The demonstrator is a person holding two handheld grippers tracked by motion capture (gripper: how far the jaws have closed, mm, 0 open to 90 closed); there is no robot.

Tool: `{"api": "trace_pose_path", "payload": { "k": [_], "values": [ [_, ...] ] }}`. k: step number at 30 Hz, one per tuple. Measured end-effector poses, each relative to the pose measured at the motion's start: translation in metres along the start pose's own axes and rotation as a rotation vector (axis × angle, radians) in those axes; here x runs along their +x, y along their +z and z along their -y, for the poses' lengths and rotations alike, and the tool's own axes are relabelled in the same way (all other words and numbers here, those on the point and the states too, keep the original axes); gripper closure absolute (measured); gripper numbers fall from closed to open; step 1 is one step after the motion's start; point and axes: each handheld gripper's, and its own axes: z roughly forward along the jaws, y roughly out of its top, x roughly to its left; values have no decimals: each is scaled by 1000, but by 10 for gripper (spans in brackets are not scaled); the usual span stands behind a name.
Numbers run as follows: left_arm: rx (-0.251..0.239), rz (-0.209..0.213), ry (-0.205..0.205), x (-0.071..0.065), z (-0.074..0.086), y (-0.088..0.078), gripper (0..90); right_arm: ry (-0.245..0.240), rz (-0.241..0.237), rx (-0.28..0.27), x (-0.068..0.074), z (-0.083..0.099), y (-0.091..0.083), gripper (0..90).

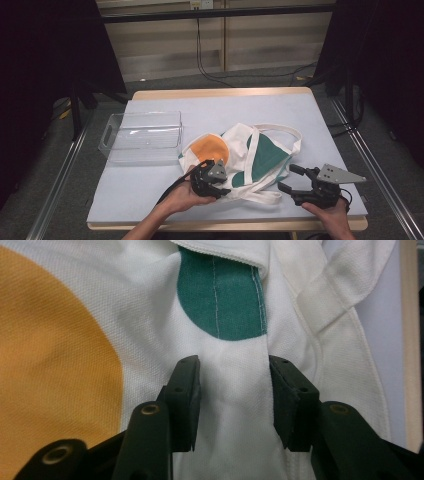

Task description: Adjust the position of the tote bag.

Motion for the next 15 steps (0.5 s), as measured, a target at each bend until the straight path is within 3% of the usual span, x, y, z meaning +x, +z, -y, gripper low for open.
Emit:
{"api": "trace_pose_path", "payload": {
  "k": [4, 5, 6, 8, 15],
  "values": [
    [-64, 77, -80, 11, 4, -5, 666, 3, -2, 1, -1, 0, 0, 244],
    [-93, 101, -100, 11, 5, -5, 717, 3, -1, 3, -1, 0, 0, 244],
    [-100, 109, -93, 12, 5, -7, 753, 9, -1, 3, -1, 0, 0, 245],
    [-108, 112, -93, 13, 4, -11, 850, 10, 0, 4, -1, 0, 1, 245],
    [-113, 86, -95, 12, 1, -15, 871, 3, -5, 6, 0, 0, 2, 245]
  ]
}}
